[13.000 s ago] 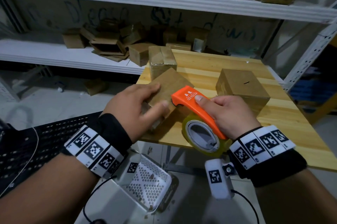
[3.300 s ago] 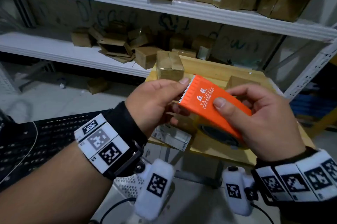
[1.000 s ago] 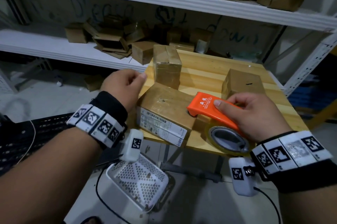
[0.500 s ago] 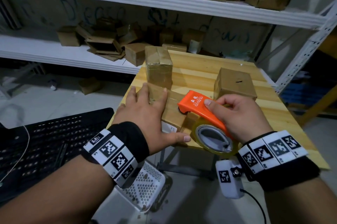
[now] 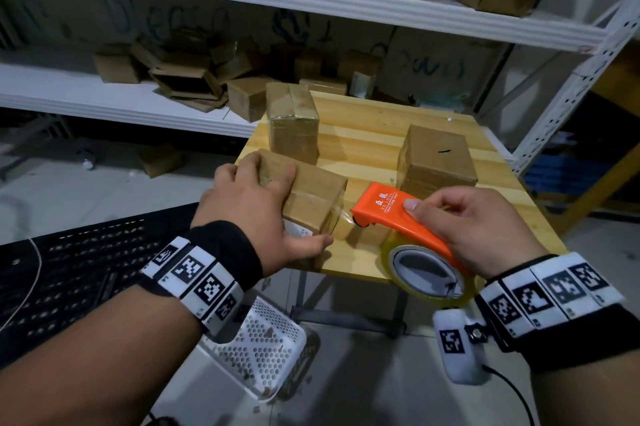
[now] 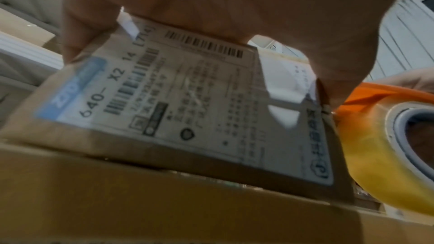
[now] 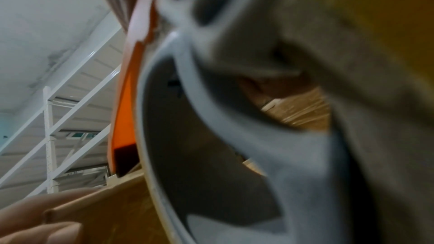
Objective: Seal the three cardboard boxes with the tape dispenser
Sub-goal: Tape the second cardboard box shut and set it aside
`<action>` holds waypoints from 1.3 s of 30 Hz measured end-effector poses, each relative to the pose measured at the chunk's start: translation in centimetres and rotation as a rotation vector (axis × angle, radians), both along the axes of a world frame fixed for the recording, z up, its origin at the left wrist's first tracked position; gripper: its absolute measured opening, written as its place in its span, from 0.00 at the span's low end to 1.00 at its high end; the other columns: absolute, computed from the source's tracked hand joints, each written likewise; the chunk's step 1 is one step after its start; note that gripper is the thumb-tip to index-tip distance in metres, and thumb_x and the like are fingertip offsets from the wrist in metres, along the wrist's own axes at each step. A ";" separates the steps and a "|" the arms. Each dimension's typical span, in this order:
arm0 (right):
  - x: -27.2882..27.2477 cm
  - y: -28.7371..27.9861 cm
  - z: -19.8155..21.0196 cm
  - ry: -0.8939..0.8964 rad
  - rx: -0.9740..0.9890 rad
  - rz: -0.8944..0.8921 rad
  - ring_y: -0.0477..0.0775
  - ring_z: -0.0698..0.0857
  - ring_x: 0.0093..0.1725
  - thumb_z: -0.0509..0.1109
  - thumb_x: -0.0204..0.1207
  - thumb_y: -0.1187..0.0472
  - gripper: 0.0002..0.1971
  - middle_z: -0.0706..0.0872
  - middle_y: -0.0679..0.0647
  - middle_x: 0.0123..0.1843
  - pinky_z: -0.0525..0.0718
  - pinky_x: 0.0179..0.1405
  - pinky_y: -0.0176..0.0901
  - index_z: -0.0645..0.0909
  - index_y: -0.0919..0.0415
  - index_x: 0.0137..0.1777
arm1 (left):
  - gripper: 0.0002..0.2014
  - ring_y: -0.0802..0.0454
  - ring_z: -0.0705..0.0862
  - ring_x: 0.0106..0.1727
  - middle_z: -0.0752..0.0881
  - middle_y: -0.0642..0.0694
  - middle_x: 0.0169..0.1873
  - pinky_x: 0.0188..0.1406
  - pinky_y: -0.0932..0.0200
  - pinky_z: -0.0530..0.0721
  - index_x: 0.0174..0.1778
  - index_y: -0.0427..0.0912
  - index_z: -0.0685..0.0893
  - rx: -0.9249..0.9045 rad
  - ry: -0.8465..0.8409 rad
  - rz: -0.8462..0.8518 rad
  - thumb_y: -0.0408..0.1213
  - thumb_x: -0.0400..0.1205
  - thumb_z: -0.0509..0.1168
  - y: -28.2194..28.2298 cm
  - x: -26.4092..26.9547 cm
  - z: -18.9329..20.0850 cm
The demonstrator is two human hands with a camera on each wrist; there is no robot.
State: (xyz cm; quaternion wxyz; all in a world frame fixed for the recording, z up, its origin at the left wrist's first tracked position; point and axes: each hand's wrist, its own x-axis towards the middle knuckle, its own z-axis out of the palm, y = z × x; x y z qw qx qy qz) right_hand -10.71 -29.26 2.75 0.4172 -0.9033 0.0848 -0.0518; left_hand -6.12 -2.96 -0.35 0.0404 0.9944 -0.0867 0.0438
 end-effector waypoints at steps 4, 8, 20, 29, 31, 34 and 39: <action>0.1 0.0 0.2 -0.033 0.042 0.012 0.54 0.93 0.33 0.78 0.75 0.40 0.18 0.94 0.53 0.34 0.90 0.36 0.47 0.91 0.55 0.39 | 0.61 0.36 0.62 0.80 0.60 0.43 0.84 0.76 0.39 0.73 0.86 0.63 0.58 -0.146 0.029 0.011 0.89 0.56 0.49 0.4 0.1 0.5; 0.0 0.7 0.5 -0.066 0.086 0.044 0.46 0.91 0.28 0.77 0.77 0.41 0.17 0.93 0.48 0.32 0.83 0.28 0.35 0.91 0.55 0.41 | 0.62 0.36 0.66 0.79 0.64 0.43 0.83 0.77 0.41 0.70 0.85 0.63 0.63 -0.280 0.038 0.022 0.89 0.54 0.47 0.8 0.1 0.9; 0.3 2.0 -0.6 -0.073 0.158 0.045 0.49 0.93 0.30 0.78 0.76 0.42 0.17 0.94 0.51 0.34 0.87 0.32 0.42 0.90 0.57 0.42 | 0.33 0.67 0.86 0.42 0.89 0.55 0.45 0.40 0.61 0.77 0.58 0.51 0.88 -1.058 0.068 0.034 0.72 0.69 0.62 3.2 1.1 1.0; 0.9 3.7 -0.8 -0.042 0.212 0.063 0.48 0.92 0.28 0.76 0.77 0.41 0.18 0.94 0.51 0.32 0.84 0.32 0.41 0.89 0.58 0.42 | 0.23 0.54 0.83 0.49 0.86 0.54 0.45 0.46 0.54 0.77 0.46 0.54 0.84 -1.176 0.155 0.071 0.69 0.77 0.57 3.2 1.1 1.1; 1.1 4.1 -0.9 -0.045 0.220 0.061 0.48 0.92 0.28 0.76 0.77 0.41 0.18 0.93 0.51 0.32 0.84 0.31 0.40 0.89 0.57 0.41 | 0.20 0.56 0.82 0.48 0.86 0.55 0.44 0.45 0.56 0.75 0.44 0.54 0.83 -1.169 0.157 0.086 0.65 0.84 0.57 3.3 1.3 1.1; 1.5 4.9 -1.0 -0.048 0.261 0.045 0.52 0.91 0.27 0.76 0.78 0.42 0.17 0.93 0.53 0.31 0.87 0.32 0.44 0.88 0.57 0.41 | 0.22 0.55 0.82 0.48 0.87 0.52 0.42 0.50 0.54 0.76 0.41 0.51 0.85 -1.176 0.180 0.137 0.62 0.86 0.56 3.6 1.6 1.3; 1.8 6.0 -1.2 -0.061 0.294 0.033 0.50 0.90 0.27 0.75 0.79 0.42 0.18 0.92 0.52 0.31 0.86 0.32 0.44 0.88 0.57 0.43 | 0.19 0.69 0.82 0.54 0.85 0.65 0.54 0.63 0.57 0.81 0.73 0.64 0.81 -1.161 -0.026 0.044 0.54 0.87 0.59 3.9 1.3 1.3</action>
